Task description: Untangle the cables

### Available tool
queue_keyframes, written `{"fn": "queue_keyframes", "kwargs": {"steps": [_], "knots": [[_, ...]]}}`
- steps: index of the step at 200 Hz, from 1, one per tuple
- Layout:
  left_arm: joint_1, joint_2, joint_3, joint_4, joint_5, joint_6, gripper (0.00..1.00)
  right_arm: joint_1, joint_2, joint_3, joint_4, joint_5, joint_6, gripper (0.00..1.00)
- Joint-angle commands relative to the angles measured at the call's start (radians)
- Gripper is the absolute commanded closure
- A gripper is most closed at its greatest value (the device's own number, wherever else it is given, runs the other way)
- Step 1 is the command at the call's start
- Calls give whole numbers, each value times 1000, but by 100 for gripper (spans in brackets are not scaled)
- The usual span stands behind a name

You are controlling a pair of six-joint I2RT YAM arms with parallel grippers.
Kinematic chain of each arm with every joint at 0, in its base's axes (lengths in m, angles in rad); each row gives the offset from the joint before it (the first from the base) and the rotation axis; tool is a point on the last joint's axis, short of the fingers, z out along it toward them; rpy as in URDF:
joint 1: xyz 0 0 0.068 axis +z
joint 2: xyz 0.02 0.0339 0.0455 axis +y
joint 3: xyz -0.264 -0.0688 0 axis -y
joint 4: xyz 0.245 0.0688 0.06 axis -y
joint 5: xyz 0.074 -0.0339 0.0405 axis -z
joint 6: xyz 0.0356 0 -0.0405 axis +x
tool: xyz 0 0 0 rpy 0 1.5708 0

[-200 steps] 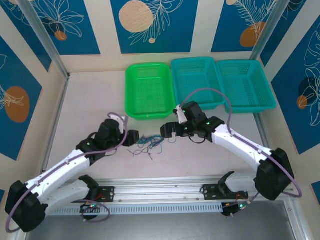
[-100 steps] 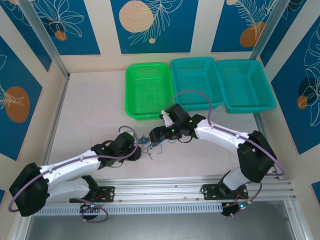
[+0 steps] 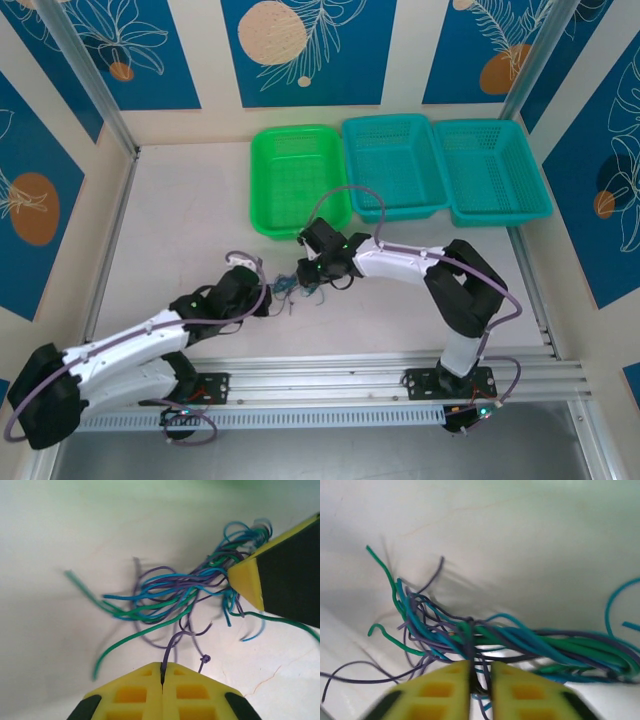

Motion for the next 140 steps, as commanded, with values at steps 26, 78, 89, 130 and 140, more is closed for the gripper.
{"fn": "queue_keyframes", "kwargs": {"steps": [26, 78, 89, 130, 140], "knots": [[179, -194, -1, -221, -109, 57, 100, -120, -163, -211, -24, 163, 160, 100], [373, -244, 0, -283, -126, 118, 100, -394, -494, -467, -148, 237, 405, 100], [393, -245, -11, -270, -123, 117, 100, -445, -540, -490, -173, 239, 406, 100], [421, -230, -58, -187, -44, 116, 100, -443, -619, -523, -152, 246, 359, 100], [421, -213, -73, -136, 25, 139, 100, -392, -607, -509, -137, 252, 320, 92]]}}
